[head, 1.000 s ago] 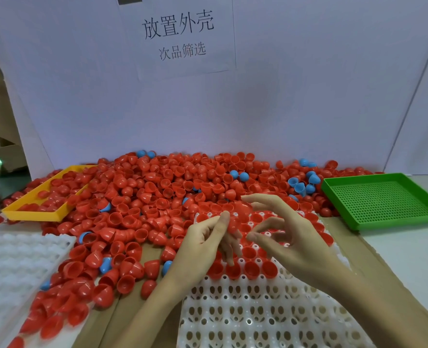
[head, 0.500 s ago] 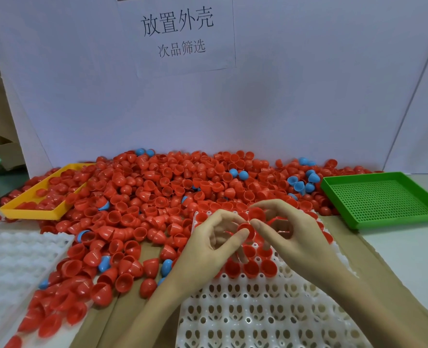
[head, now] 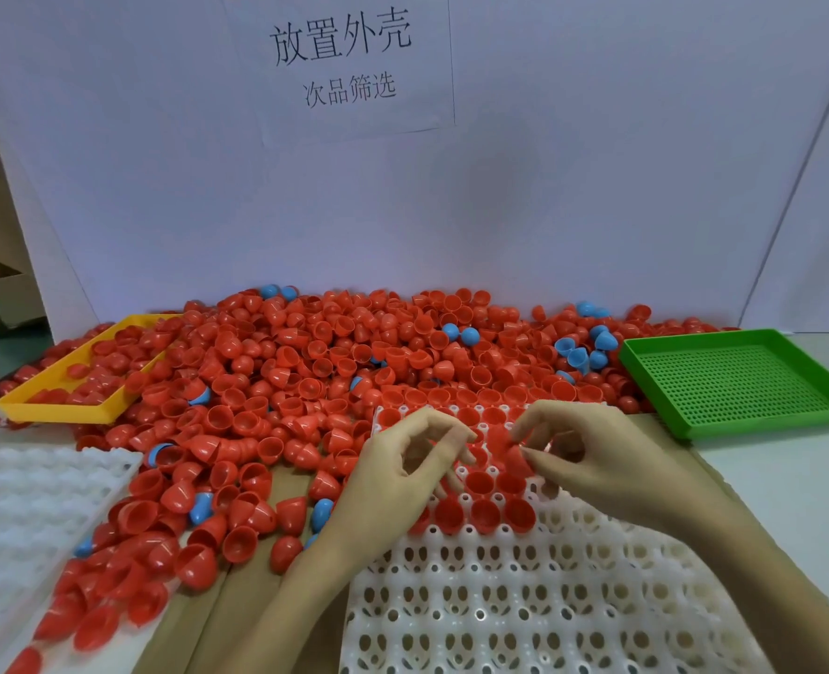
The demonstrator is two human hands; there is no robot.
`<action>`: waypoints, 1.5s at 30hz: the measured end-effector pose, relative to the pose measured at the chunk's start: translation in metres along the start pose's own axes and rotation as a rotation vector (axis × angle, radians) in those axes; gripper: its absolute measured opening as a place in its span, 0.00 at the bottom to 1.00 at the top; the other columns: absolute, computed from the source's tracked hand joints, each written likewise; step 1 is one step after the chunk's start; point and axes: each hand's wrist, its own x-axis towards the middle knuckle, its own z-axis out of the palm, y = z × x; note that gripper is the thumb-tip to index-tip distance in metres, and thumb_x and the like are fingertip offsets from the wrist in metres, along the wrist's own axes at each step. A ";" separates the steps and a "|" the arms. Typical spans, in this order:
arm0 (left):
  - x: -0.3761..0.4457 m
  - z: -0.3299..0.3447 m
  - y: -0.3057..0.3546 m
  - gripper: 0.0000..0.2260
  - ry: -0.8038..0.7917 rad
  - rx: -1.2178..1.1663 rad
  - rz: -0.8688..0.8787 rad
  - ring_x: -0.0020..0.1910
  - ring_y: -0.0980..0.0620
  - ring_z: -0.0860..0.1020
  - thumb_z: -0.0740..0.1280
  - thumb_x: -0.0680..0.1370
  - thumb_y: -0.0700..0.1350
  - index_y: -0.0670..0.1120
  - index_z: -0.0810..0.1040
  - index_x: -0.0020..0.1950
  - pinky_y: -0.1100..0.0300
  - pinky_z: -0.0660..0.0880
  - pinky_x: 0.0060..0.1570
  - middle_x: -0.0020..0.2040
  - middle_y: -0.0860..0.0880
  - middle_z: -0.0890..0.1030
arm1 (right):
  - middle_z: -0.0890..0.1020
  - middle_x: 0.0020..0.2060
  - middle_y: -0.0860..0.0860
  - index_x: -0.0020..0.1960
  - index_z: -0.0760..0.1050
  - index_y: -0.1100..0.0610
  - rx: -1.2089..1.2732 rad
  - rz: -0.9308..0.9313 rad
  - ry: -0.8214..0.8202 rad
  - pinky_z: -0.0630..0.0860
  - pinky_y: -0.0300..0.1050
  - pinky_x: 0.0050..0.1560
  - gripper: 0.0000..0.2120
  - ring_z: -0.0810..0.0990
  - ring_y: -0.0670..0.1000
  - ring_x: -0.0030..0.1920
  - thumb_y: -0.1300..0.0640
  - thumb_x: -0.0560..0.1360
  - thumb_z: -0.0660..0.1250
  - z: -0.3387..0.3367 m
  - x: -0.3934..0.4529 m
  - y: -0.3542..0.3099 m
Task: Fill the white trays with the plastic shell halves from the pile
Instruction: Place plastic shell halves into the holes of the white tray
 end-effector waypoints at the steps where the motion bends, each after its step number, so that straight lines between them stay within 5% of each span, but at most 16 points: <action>1: 0.001 -0.002 -0.001 0.10 0.030 0.033 -0.005 0.43 0.50 0.85 0.65 0.83 0.56 0.52 0.83 0.55 0.53 0.83 0.45 0.47 0.52 0.86 | 0.86 0.40 0.42 0.50 0.81 0.45 -0.051 0.011 -0.043 0.81 0.39 0.36 0.08 0.86 0.45 0.35 0.59 0.79 0.73 -0.006 -0.001 0.004; 5: 0.005 -0.013 -0.005 0.11 0.153 0.118 -0.013 0.43 0.54 0.84 0.64 0.84 0.53 0.51 0.84 0.51 0.58 0.80 0.45 0.44 0.54 0.86 | 0.85 0.40 0.39 0.48 0.80 0.41 -0.195 0.040 -0.150 0.76 0.34 0.36 0.09 0.84 0.42 0.36 0.56 0.78 0.74 -0.019 -0.003 0.014; 9: 0.009 -0.024 -0.011 0.12 0.258 0.190 -0.011 0.46 0.55 0.84 0.63 0.86 0.49 0.50 0.84 0.49 0.52 0.81 0.49 0.44 0.55 0.86 | 0.84 0.40 0.41 0.49 0.81 0.39 -0.215 0.059 -0.193 0.74 0.34 0.37 0.08 0.81 0.40 0.37 0.53 0.77 0.75 -0.020 -0.003 0.021; 13: 0.014 -0.036 -0.021 0.10 0.377 0.367 0.026 0.48 0.57 0.82 0.64 0.85 0.48 0.52 0.83 0.48 0.63 0.77 0.50 0.45 0.56 0.84 | 0.84 0.40 0.41 0.49 0.82 0.41 -0.178 0.052 -0.213 0.76 0.36 0.37 0.05 0.82 0.42 0.37 0.51 0.77 0.75 -0.023 -0.004 0.023; 18: 0.019 -0.055 -0.042 0.06 0.485 0.748 0.039 0.58 0.51 0.74 0.68 0.84 0.45 0.46 0.82 0.56 0.52 0.75 0.60 0.56 0.52 0.79 | 0.84 0.40 0.44 0.51 0.82 0.41 -0.183 0.048 -0.220 0.77 0.38 0.37 0.04 0.82 0.43 0.37 0.50 0.78 0.74 -0.023 -0.004 0.024; 22: 0.022 -0.068 -0.058 0.17 0.358 0.983 -0.096 0.72 0.45 0.71 0.65 0.85 0.51 0.44 0.78 0.70 0.46 0.67 0.70 0.72 0.46 0.74 | 0.84 0.39 0.44 0.49 0.82 0.42 -0.186 0.041 -0.239 0.75 0.35 0.36 0.02 0.81 0.41 0.36 0.49 0.78 0.74 -0.023 -0.004 0.024; 25: 0.024 -0.071 -0.066 0.23 0.260 1.003 -0.225 0.81 0.49 0.62 0.57 0.86 0.57 0.49 0.71 0.79 0.45 0.58 0.78 0.81 0.48 0.66 | 0.83 0.38 0.46 0.48 0.81 0.41 -0.197 0.036 -0.243 0.74 0.35 0.35 0.03 0.79 0.41 0.34 0.49 0.79 0.73 -0.023 -0.004 0.024; 32: 0.025 -0.072 -0.073 0.21 0.196 1.065 -0.227 0.79 0.54 0.63 0.54 0.87 0.57 0.52 0.73 0.77 0.50 0.55 0.78 0.79 0.53 0.69 | 0.82 0.34 0.46 0.46 0.81 0.43 -0.199 0.052 -0.206 0.73 0.39 0.35 0.09 0.76 0.42 0.33 0.39 0.77 0.72 -0.016 -0.004 0.019; 39: 0.025 -0.072 -0.074 0.17 0.233 1.064 -0.207 0.72 0.50 0.69 0.59 0.87 0.53 0.49 0.76 0.72 0.50 0.61 0.72 0.72 0.51 0.74 | 0.79 0.31 0.43 0.44 0.79 0.45 -0.268 0.096 -0.229 0.71 0.35 0.34 0.07 0.77 0.40 0.33 0.47 0.76 0.76 -0.007 -0.003 0.022; 45: 0.031 -0.072 -0.077 0.24 0.238 1.036 -0.281 0.79 0.43 0.59 0.59 0.85 0.57 0.48 0.66 0.79 0.44 0.58 0.78 0.81 0.44 0.59 | 0.78 0.28 0.37 0.38 0.74 0.46 -0.239 0.085 -0.172 0.70 0.36 0.33 0.15 0.73 0.41 0.29 0.39 0.76 0.73 -0.003 -0.001 0.018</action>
